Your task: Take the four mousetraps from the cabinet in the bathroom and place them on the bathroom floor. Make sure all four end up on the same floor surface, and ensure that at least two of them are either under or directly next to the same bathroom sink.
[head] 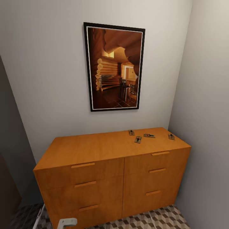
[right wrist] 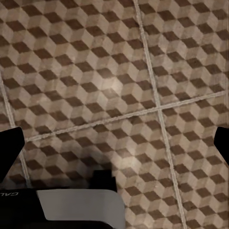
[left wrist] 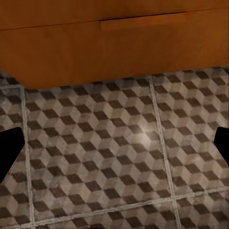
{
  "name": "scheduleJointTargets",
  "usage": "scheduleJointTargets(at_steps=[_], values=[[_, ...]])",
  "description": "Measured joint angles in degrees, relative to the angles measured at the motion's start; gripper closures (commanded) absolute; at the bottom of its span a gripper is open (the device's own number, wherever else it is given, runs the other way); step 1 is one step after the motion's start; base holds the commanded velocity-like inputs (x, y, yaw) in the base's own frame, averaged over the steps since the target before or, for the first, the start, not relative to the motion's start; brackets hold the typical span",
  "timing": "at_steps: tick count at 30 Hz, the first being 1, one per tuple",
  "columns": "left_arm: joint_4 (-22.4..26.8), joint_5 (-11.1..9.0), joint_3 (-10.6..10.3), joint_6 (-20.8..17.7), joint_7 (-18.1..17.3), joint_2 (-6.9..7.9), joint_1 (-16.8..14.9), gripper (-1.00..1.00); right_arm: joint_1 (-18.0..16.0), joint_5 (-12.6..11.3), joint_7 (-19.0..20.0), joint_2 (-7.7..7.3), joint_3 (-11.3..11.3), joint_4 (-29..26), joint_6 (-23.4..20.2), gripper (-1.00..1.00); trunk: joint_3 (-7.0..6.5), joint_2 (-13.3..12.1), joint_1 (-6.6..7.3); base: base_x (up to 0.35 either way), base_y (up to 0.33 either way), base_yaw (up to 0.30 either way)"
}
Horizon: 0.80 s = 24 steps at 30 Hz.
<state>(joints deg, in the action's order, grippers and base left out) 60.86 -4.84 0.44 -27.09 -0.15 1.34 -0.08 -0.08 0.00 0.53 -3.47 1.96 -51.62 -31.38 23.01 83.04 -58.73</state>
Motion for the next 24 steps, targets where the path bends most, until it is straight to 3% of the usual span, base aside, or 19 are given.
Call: scheduleJointTargets(at_steps=[7, 17, 24], values=[[11.1, 0.0, -1.1, -8.7, -0.4, -0.06, 0.0, -1.00, 0.0, 0.3, 0.0, -0.11, 1.7, -10.7, -8.1, -1.00, 0.00, 0.0, 0.00, 0.000, 0.000, 0.000], [20.9, -0.1, -4.4, -17.3, -0.6, -0.06, 0.0, -1.00, 0.0, 0.6, -0.1, -0.18, 5.1, -22.6, -18.2, -1.00, 0.01, 0.0, 0.00, 0.000, 0.000, 0.000], [24.7, -0.1, -5.9, -21.2, -0.6, -0.19, 0.0, -1.00, 0.0, 0.7, -0.1, -0.52, 6.2, -29.2, -23.3, -1.00, 0.01, 0.0, 0.00, 0.000, 0.000, 0.000]])
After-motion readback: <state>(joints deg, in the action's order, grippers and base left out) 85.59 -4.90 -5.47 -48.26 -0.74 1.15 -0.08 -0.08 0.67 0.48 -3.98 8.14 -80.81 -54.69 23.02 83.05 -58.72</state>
